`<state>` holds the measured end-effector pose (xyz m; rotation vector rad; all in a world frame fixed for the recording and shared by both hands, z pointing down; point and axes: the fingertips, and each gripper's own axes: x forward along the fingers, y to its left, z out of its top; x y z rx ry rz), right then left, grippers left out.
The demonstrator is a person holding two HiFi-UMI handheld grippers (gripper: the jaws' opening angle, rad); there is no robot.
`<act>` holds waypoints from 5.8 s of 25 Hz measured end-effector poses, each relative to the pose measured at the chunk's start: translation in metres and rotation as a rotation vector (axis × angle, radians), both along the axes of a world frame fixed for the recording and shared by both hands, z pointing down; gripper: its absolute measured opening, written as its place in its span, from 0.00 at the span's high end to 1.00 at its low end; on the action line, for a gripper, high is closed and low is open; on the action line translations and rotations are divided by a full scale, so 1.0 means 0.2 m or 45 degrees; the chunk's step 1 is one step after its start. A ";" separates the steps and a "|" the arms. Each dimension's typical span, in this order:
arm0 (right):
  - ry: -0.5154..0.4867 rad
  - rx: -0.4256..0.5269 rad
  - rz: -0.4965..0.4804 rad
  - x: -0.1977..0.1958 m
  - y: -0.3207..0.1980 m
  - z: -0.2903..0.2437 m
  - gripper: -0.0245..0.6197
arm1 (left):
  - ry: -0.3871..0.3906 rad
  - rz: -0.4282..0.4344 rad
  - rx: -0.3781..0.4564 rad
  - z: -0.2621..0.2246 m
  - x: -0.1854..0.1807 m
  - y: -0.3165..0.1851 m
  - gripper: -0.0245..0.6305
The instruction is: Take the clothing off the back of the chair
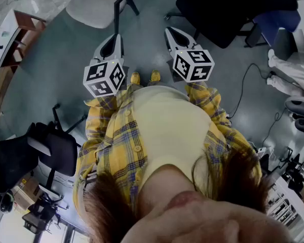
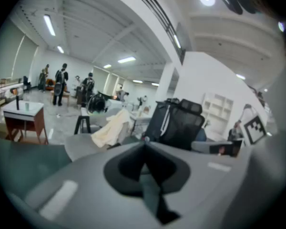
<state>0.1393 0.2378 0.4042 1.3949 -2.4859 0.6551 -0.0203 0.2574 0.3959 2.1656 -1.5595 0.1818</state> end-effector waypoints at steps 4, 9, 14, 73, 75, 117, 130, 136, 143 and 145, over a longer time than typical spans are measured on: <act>-0.002 -0.002 0.004 0.01 0.00 0.00 0.94 | -0.003 0.002 0.000 0.00 0.01 0.00 0.96; -0.054 -0.006 0.015 0.03 -0.01 0.00 0.94 | -0.004 0.002 0.003 0.00 0.03 0.00 0.96; -0.052 -0.012 0.003 0.07 -0.03 0.01 0.94 | -0.005 0.000 0.002 0.00 0.08 -0.03 0.96; 0.027 -0.102 -0.094 -0.44 -1.12 0.18 0.94 | 0.002 -0.001 -0.099 0.18 -0.39 -1.04 0.95; 0.036 -0.102 -0.100 -0.47 -1.15 0.20 0.94 | -0.002 -0.005 -0.099 0.19 -0.42 -1.07 0.95; 0.133 -0.191 -0.426 -0.57 -2.50 0.45 0.94 | -0.018 -0.244 -0.193 0.34 -0.45 -2.17 0.95; 0.353 -0.136 -0.658 -0.58 -2.64 0.60 0.75 | 0.001 -0.307 -0.236 0.41 -0.41 -2.29 0.95; 0.514 -0.042 -0.770 -0.61 -2.64 0.69 0.57 | 0.009 -0.337 -0.249 0.43 -0.42 -2.31 0.95; 0.788 0.110 -0.817 -0.60 -2.69 0.79 0.49 | 0.009 -0.365 -0.263 0.45 -0.42 -2.32 0.96; 0.849 0.159 -0.842 -0.61 -2.69 0.81 0.47 | 0.004 -0.376 -0.268 0.45 -0.42 -2.32 0.95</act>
